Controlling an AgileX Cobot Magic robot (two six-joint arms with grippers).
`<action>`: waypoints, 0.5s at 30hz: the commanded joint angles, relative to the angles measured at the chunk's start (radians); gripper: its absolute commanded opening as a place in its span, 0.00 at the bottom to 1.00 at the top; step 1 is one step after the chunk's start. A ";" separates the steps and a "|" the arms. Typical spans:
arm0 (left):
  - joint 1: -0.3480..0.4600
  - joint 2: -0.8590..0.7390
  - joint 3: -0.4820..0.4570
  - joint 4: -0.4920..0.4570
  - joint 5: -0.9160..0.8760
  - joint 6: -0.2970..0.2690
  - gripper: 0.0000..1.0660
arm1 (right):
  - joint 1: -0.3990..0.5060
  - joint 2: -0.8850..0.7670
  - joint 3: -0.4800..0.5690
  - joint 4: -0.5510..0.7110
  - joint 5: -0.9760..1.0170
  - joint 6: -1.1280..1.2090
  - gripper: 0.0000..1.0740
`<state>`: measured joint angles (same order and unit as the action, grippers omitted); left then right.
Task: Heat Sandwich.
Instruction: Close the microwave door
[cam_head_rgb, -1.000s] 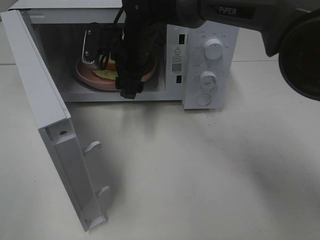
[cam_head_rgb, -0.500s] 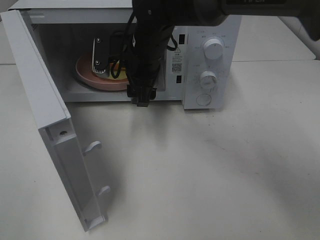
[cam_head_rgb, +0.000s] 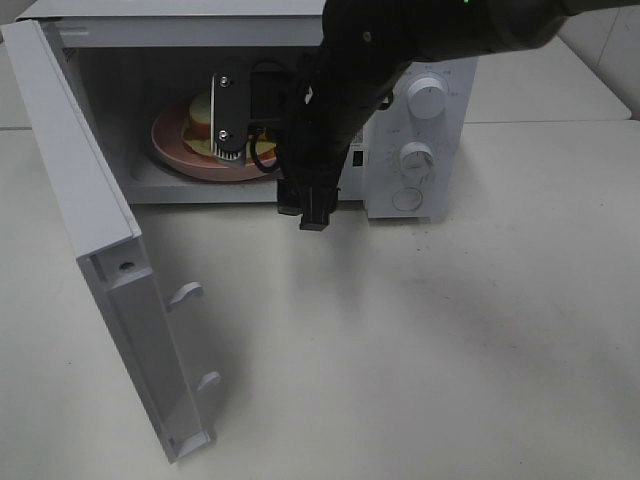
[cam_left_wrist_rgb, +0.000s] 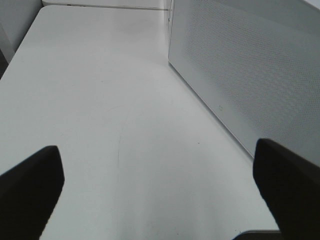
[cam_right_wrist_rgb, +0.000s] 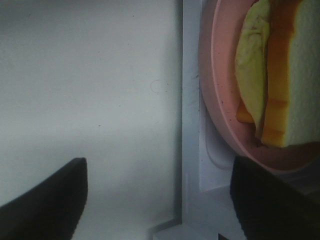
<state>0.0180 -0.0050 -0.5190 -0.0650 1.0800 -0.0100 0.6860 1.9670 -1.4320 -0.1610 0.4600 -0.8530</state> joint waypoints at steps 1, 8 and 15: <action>-0.002 -0.023 0.002 0.001 -0.011 -0.009 0.92 | 0.003 -0.066 0.086 -0.004 -0.064 0.009 0.71; -0.002 -0.023 0.002 0.001 -0.011 -0.009 0.92 | 0.003 -0.183 0.243 -0.001 -0.130 0.013 0.71; -0.002 -0.023 0.002 0.001 -0.011 -0.009 0.92 | 0.003 -0.295 0.373 0.000 -0.181 0.095 0.71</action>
<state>0.0180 -0.0050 -0.5190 -0.0650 1.0800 -0.0100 0.6860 1.6850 -1.0600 -0.1610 0.2890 -0.7760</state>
